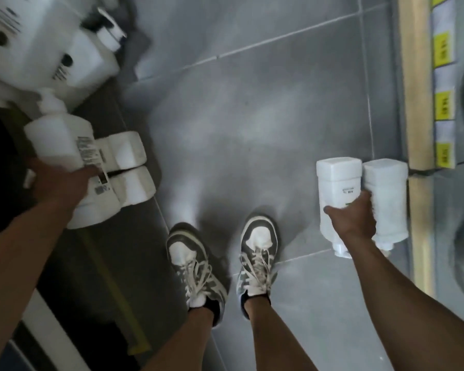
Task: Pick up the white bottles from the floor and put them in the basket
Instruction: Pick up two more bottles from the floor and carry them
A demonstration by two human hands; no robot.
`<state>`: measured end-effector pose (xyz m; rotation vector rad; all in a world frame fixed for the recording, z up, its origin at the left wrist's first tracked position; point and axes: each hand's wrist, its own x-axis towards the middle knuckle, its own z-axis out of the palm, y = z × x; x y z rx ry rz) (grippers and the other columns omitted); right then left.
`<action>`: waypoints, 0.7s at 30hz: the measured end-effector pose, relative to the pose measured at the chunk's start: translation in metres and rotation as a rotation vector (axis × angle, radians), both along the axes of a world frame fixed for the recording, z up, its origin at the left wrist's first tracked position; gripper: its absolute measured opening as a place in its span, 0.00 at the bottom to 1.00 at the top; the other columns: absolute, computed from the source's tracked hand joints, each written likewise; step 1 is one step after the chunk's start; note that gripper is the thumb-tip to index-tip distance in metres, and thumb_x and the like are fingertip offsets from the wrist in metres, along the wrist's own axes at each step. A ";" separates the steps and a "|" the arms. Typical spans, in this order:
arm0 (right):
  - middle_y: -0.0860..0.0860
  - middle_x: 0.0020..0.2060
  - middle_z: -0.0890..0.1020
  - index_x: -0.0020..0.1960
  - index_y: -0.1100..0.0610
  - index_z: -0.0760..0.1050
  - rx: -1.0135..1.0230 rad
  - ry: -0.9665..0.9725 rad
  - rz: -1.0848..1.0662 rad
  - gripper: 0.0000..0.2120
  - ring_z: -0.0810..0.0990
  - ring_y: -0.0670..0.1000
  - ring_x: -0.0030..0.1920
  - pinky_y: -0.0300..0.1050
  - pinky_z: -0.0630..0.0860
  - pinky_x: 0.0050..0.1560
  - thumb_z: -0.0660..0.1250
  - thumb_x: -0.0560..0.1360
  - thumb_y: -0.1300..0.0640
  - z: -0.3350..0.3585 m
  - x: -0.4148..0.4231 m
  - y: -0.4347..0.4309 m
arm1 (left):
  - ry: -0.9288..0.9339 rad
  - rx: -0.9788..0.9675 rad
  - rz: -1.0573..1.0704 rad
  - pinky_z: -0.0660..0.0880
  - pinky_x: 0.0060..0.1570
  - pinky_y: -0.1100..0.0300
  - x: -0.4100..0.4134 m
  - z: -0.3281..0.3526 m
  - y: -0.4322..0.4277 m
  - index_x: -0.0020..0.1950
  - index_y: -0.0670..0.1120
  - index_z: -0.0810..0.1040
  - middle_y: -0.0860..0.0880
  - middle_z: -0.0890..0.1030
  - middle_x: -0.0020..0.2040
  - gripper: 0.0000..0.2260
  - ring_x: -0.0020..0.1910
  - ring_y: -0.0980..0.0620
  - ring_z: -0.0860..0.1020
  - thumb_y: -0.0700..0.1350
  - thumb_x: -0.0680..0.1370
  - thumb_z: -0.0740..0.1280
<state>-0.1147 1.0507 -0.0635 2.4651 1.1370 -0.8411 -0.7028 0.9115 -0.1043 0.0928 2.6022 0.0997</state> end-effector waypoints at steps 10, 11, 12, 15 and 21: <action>0.59 0.59 0.79 0.63 0.54 0.66 0.022 0.095 -0.018 0.34 0.79 0.67 0.55 0.57 0.74 0.52 0.80 0.64 0.52 0.169 -0.034 -0.012 | -0.213 0.001 -0.179 0.71 0.63 0.42 0.115 0.238 0.080 0.72 0.40 0.61 0.38 0.70 0.68 0.40 0.65 0.34 0.73 0.51 0.70 0.79; 0.59 0.58 0.79 0.63 0.54 0.66 0.033 0.107 -0.024 0.34 0.79 0.66 0.54 0.57 0.75 0.52 0.80 0.63 0.52 0.198 -0.040 -0.013 | -0.220 0.007 -0.209 0.72 0.61 0.42 0.123 0.271 0.084 0.71 0.41 0.61 0.39 0.72 0.66 0.39 0.63 0.34 0.74 0.52 0.69 0.79; 0.59 0.58 0.80 0.63 0.53 0.67 0.044 0.120 -0.030 0.35 0.80 0.65 0.53 0.57 0.76 0.52 0.81 0.62 0.52 0.228 -0.045 -0.014 | -0.227 0.006 -0.238 0.73 0.59 0.42 0.128 0.302 0.086 0.69 0.43 0.61 0.40 0.72 0.64 0.38 0.61 0.34 0.75 0.54 0.69 0.78; 0.59 0.58 0.81 0.65 0.53 0.70 0.067 0.173 -0.039 0.37 0.81 0.64 0.54 0.52 0.74 0.48 0.81 0.61 0.53 0.333 -0.059 -0.012 | -0.235 0.000 -0.300 0.74 0.58 0.42 0.139 0.407 0.091 0.66 0.45 0.62 0.42 0.75 0.61 0.35 0.58 0.35 0.77 0.57 0.68 0.76; 0.56 0.54 0.81 0.61 0.53 0.73 0.117 0.221 0.132 0.33 0.81 0.61 0.48 0.50 0.77 0.46 0.80 0.58 0.52 0.553 -0.087 -0.014 | -0.227 0.037 -0.515 0.79 0.51 0.45 0.158 0.626 0.062 0.63 0.48 0.63 0.46 0.76 0.58 0.31 0.52 0.40 0.81 0.58 0.69 0.75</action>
